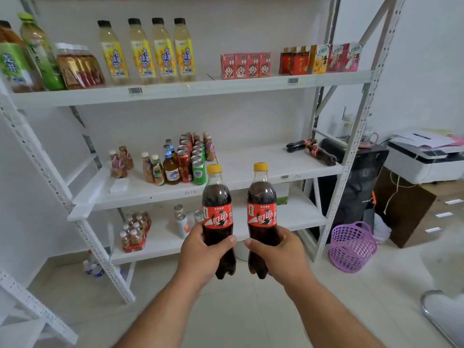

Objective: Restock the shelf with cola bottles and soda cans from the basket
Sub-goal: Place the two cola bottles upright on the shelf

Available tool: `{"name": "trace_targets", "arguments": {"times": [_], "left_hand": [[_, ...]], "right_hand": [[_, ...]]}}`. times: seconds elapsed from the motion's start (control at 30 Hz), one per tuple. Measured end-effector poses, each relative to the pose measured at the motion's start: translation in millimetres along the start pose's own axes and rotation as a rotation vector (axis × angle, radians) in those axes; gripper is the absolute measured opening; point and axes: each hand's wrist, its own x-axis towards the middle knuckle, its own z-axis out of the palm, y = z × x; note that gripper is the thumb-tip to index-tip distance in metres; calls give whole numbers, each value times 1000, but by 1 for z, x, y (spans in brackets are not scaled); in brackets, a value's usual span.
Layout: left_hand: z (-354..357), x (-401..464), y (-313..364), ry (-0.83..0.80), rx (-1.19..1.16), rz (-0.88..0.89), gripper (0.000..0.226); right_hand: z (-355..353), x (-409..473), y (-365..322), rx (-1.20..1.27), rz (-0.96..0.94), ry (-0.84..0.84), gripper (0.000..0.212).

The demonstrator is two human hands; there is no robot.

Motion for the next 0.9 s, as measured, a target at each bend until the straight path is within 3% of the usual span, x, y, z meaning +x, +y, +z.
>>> {"name": "trace_targets", "arguments": {"times": [0.27, 0.6, 0.9], "left_hand": [[89, 75, 15, 61, 29, -7, 49], [168, 152, 25, 116, 35, -29, 51], [186, 243, 14, 115, 58, -42, 42]], "right_hand": [[-57, 109, 14, -20, -12, -10, 28], [-109, 218, 34, -63, 20, -51, 54], [-98, 307, 38, -84, 26, -53, 42]]}}
